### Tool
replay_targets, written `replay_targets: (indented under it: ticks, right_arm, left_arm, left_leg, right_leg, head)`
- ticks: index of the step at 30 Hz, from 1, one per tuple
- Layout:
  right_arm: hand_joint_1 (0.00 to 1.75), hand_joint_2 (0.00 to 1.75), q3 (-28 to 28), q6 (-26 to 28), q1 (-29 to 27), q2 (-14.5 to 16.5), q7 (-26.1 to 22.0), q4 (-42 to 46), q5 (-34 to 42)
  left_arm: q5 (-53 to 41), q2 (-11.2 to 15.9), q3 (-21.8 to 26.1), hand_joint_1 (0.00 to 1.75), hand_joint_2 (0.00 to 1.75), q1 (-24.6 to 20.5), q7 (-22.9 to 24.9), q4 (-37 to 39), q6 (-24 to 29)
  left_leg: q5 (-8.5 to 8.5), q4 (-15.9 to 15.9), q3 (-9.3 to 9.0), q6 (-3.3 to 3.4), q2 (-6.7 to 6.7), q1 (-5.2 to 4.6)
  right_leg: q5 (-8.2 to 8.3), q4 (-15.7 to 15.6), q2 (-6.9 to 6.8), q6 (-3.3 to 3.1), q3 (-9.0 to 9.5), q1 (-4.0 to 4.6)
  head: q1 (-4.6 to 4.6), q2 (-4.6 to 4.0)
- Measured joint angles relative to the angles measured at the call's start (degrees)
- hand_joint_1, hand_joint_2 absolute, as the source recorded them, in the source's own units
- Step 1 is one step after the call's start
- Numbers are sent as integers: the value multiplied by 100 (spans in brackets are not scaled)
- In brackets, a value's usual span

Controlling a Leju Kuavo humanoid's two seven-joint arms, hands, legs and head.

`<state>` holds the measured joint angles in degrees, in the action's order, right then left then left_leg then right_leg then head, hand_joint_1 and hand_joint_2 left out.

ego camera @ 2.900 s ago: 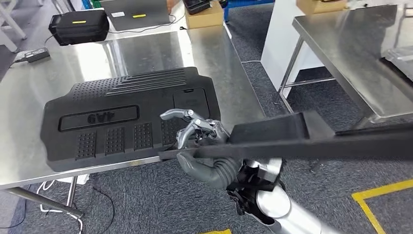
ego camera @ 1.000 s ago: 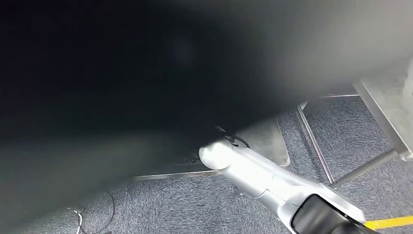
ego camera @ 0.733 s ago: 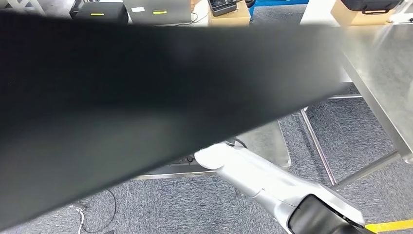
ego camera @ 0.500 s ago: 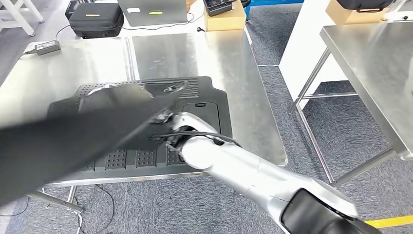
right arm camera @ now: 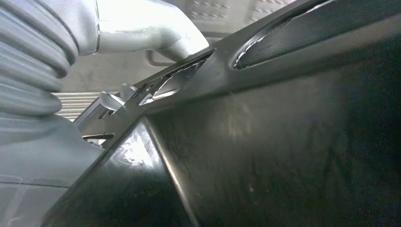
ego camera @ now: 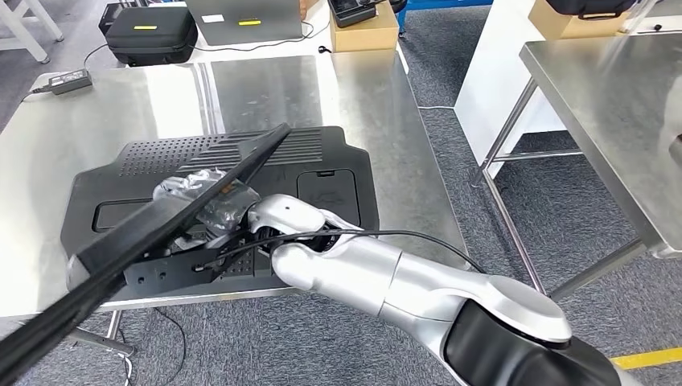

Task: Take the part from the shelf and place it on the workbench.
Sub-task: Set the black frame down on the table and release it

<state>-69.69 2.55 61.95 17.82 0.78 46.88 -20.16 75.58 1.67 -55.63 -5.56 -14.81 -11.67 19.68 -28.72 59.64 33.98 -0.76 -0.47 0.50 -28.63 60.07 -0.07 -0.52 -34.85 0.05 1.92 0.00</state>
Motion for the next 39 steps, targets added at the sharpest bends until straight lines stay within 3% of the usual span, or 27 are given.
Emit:
replay_targets:
  ticks: [11,21,29,39]
  right_arm:
    - [175,175,-871,-86,167,58,753,-870,-950]
    - [175,175,-1295,-243,264,72,1367,-1318,-1201]
    - [175,175,-1461,-951,502,71,2291,-1666,-1725]
    - [175,175,-1573,-1951,902,71,2908,-1890,-2329]
  left_arm:
    - [93,-191,0,0,175,2,-84,0,120]
    - [118,-305,0,0,175,3,-85,0,150]
    - [122,-364,0,0,175,10,-6,0,110]
    - [96,-421,0,0,175,24,74,0,-33]
  left_leg:
    - [0,0,-9,0,0,-2]
    - [0,0,-11,0,1,-1]
    - [0,0,-12,0,2,-2]
    - [0,0,-15,0,3,-2]
  right_leg:
    - [1,-5,0,0,9,-1]
    - [1,-6,1,0,9,-1]
    - [1,-5,1,0,9,-1]
    - [1,-5,2,1,9,-1]
  head:
    - [-76,0]
    - [-114,0]
    - [-136,-1]
    - [-153,-1]
